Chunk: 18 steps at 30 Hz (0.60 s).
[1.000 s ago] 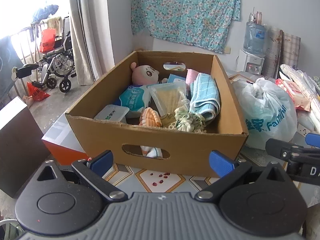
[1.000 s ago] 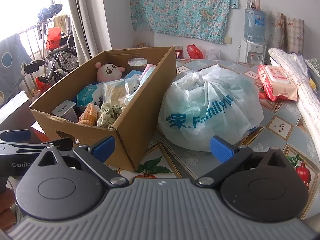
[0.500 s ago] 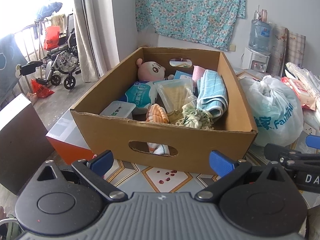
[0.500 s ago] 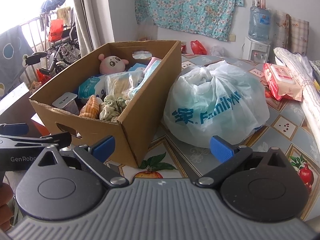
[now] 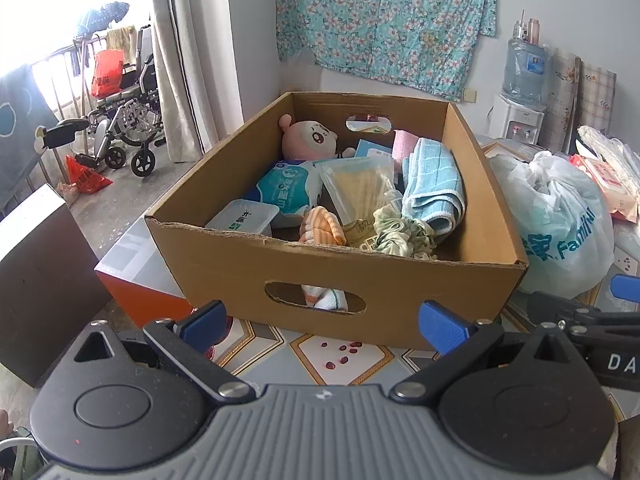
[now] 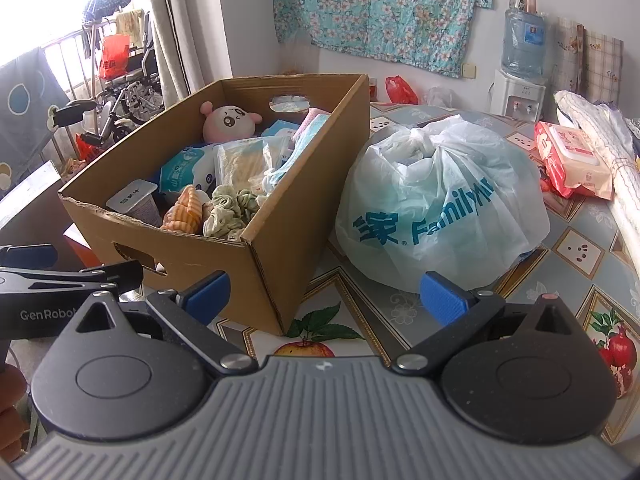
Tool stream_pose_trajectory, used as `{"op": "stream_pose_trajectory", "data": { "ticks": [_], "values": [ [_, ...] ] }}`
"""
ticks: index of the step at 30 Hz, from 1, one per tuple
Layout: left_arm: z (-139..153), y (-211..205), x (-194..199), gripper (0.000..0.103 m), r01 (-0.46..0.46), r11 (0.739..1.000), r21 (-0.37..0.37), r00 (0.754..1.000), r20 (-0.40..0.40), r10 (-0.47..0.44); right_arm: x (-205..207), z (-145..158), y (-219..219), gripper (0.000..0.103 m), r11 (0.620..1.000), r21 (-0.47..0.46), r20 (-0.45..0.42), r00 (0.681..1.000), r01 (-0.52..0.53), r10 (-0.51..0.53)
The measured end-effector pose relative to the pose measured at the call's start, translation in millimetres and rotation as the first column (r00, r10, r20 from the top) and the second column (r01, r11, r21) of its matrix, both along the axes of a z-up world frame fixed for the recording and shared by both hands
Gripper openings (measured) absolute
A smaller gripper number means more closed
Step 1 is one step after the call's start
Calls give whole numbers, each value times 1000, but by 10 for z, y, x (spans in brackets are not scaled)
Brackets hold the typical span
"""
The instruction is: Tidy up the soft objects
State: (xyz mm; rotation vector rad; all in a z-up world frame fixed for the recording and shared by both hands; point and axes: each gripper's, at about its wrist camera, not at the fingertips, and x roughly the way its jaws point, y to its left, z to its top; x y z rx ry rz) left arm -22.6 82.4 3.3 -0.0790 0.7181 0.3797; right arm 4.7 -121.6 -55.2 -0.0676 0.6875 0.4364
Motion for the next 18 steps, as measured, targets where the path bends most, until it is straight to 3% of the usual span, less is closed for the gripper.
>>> {"op": "stream_pose_trajectory", "data": {
  "ticks": [18],
  "values": [
    [-3, -1, -1, 103, 1, 1000, -1, 1000, 0, -1, -12, 8, -1, 102, 1000, -1, 5, 1000, 0, 0]
  ]
}}
